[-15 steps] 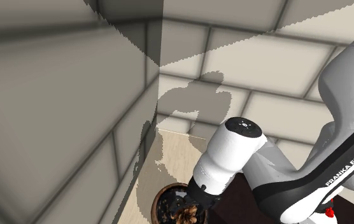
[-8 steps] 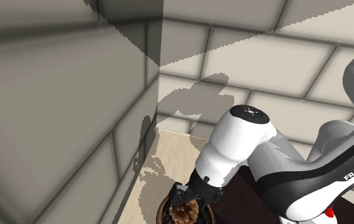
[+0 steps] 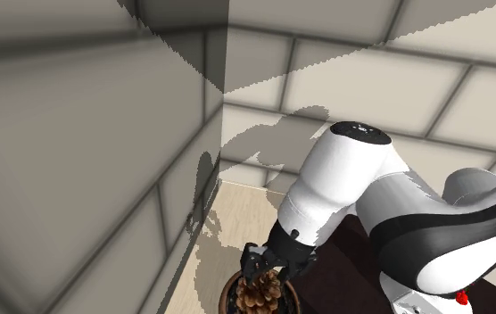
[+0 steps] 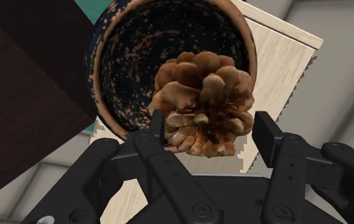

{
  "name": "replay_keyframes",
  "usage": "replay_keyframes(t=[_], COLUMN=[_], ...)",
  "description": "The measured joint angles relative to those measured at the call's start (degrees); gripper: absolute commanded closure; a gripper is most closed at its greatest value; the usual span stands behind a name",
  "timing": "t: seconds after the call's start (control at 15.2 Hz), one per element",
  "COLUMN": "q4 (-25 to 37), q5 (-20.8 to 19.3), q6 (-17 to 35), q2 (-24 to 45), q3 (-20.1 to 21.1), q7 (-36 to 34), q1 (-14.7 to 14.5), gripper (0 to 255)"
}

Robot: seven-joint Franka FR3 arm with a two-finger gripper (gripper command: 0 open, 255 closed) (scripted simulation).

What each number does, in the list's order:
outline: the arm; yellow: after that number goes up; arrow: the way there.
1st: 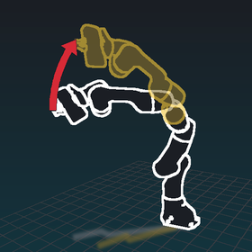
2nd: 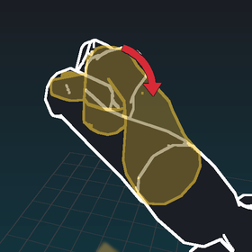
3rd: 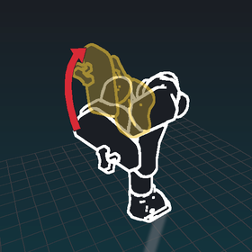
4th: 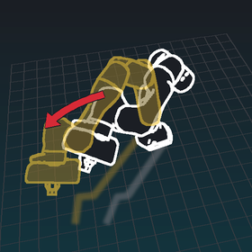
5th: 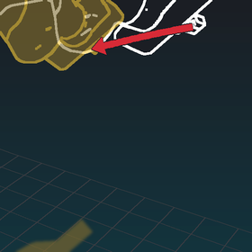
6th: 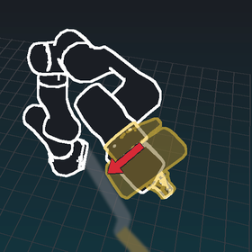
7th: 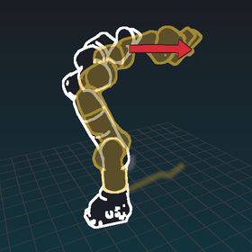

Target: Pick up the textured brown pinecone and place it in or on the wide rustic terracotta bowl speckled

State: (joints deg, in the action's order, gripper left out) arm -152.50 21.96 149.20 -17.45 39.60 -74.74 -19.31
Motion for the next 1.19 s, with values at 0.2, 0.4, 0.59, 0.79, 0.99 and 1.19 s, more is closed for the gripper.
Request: replay_keyframes(t=[0.2, 0.4, 0.59, 0.79, 0.99, 1.19], q4=[0.9, 1.7, 2.9, 3.9, 3.1, 1.9], q5=[0.8, 1.1, 1.1, 1.2, 1.3, 1.4], q6=[-3.7, -6.4, -9.4, -13.1, -11.6, -8.8], q2=[-2.9, -4.8, -6.6, -9.3, -8.5, -6.9], q3=[-1.4, -2.1, -3.1, -4.9, -4.6, -3.8], q7=[0.8, 0.8, 0.9, 1.9, 2.0, 2.1], q1=[-0.7, -1.2, -1.4, -1.8, -1.7, -1.5], gripper=[255, 255, 255, 255, 255, 255])
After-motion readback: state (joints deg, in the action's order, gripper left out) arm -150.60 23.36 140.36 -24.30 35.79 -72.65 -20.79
